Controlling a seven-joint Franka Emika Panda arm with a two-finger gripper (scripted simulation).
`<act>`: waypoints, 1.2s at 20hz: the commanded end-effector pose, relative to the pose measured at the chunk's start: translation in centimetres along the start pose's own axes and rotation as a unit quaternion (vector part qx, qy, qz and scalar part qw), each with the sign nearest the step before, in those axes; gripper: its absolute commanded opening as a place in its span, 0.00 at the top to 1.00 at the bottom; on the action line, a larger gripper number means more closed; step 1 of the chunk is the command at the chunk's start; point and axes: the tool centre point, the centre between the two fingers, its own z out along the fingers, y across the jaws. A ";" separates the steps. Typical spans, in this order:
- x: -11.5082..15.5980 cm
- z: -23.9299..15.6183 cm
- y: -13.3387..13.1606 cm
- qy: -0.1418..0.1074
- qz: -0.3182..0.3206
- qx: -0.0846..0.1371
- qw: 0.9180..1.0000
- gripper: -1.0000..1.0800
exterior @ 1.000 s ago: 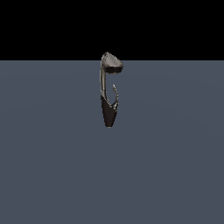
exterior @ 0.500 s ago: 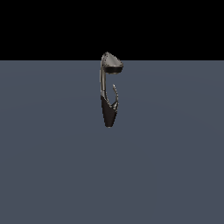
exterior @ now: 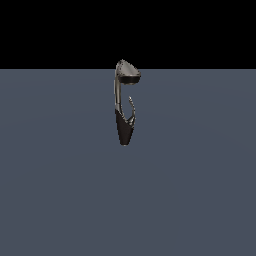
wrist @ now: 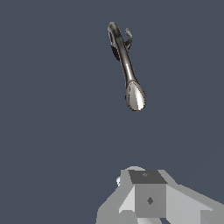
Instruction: Turn on the faucet by rotating a designated handle.
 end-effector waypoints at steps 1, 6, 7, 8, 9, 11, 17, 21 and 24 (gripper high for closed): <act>1.7 0.4 -0.4 -0.010 0.025 0.016 1.000 1.00; 5.4 1.6 -1.1 -0.032 0.080 0.050 0.995 1.00; 6.2 1.9 -1.2 -0.036 0.091 0.056 0.994 1.00; 6.9 2.2 -1.3 -0.041 0.102 0.063 0.992 1.00; 7.7 2.6 -1.4 -0.046 0.114 0.069 0.990 1.00; 9.2 3.3 -1.5 -0.055 0.137 0.082 0.986 1.00; 13.7 5.7 -1.7 -0.085 0.207 0.117 0.967 1.00; 16.7 7.7 -1.7 -0.106 0.255 0.139 0.951 1.00; 18.9 9.4 -1.5 -0.122 0.291 0.155 0.936 1.00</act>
